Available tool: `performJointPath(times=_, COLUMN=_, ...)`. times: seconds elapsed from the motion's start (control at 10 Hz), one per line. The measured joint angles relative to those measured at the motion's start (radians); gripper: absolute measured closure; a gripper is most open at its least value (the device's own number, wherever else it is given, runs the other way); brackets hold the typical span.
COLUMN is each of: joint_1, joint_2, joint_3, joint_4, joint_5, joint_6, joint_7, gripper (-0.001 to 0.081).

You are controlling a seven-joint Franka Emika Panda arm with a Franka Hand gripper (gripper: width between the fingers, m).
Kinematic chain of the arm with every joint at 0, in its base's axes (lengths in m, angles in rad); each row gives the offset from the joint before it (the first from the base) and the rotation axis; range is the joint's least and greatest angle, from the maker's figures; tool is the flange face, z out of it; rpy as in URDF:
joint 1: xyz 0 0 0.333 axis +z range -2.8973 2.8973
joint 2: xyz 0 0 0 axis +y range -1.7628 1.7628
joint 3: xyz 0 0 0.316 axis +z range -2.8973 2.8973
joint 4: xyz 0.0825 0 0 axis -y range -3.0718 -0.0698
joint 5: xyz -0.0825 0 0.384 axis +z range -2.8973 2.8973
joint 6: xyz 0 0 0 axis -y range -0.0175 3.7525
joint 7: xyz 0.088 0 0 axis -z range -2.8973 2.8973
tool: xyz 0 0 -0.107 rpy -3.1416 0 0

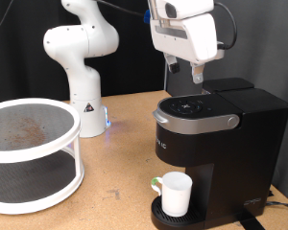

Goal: Make a cup of coffee with the keurig machine

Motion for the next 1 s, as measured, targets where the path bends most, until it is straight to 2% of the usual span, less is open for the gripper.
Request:
performJointPath(times=0.2, joint_1=0.0, joint_2=0.001, joint_3=0.0, joint_4=0.004, joint_5=0.003, joint_6=-0.01, joint_7=0.0, gripper=0.0009)
performJointPath(times=0.4, joint_1=0.0, joint_2=0.002, joint_3=0.008, joint_4=-0.004, joint_5=-0.139, joint_6=0.012, joint_7=-0.002, gripper=0.0009)
performJointPath(times=0.6, joint_1=0.0, joint_2=0.005, joint_3=0.012, joint_4=-0.011, joint_5=-0.227, joint_6=0.06, joint_7=0.028, gripper=0.0009)
performJointPath(times=0.8, joint_1=0.001, joint_2=0.006, joint_3=0.013, joint_4=-0.018, joint_5=-0.234, joint_6=0.108, joint_7=0.019, gripper=0.0009)
performJointPath(times=1.0, joint_1=0.004, joint_2=0.007, joint_3=0.013, joint_4=-0.022, joint_5=-0.188, joint_6=0.114, joint_7=0.003, gripper=0.0009)
